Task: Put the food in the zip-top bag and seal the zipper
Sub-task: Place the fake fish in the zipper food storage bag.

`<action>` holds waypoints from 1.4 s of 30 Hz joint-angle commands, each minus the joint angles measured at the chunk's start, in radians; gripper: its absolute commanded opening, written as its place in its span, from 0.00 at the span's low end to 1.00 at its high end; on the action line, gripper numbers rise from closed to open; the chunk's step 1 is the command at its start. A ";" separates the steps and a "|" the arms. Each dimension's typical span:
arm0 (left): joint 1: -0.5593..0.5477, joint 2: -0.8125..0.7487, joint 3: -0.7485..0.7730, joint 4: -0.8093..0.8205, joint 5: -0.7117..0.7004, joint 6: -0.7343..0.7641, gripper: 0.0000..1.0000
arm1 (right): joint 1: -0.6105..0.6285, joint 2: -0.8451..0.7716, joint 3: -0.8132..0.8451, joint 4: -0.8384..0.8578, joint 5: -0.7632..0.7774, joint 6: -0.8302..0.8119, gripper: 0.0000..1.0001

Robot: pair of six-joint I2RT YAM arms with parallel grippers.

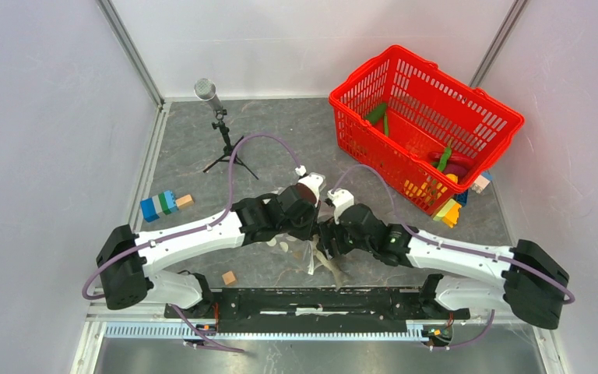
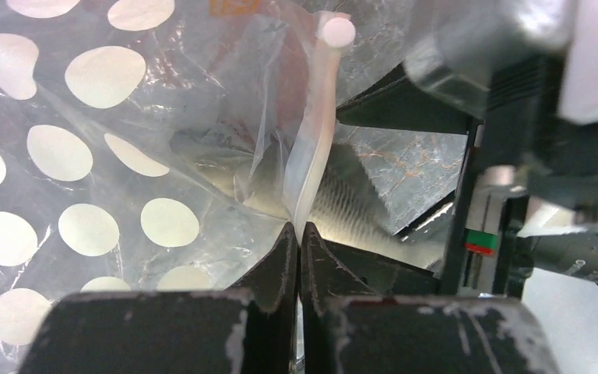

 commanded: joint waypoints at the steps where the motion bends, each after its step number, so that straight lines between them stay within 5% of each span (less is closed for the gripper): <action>1: -0.003 -0.041 0.004 0.055 -0.021 0.014 0.02 | -0.013 -0.108 -0.061 0.115 -0.040 0.032 0.90; 8: -0.003 0.000 -0.021 0.040 -0.040 0.017 0.02 | -0.019 -0.272 -0.229 0.100 -0.020 0.182 0.88; 14: -0.003 0.009 -0.094 0.096 0.004 -0.017 0.02 | -0.018 -0.359 -0.418 0.305 -0.165 0.356 0.83; 28: -0.003 0.009 -0.115 0.105 0.018 -0.024 0.02 | 0.043 -0.156 -0.464 0.564 -0.227 0.436 0.70; 34: -0.004 0.007 -0.123 0.103 0.016 -0.024 0.02 | 0.060 -0.090 -0.485 0.639 -0.217 0.478 0.46; 38: -0.003 0.003 -0.129 0.098 0.015 -0.024 0.02 | 0.063 -0.120 -0.489 0.639 -0.186 0.479 0.17; 42: -0.003 0.000 -0.128 0.098 0.016 -0.025 0.02 | 0.063 -0.190 -0.456 0.627 -0.190 0.449 0.10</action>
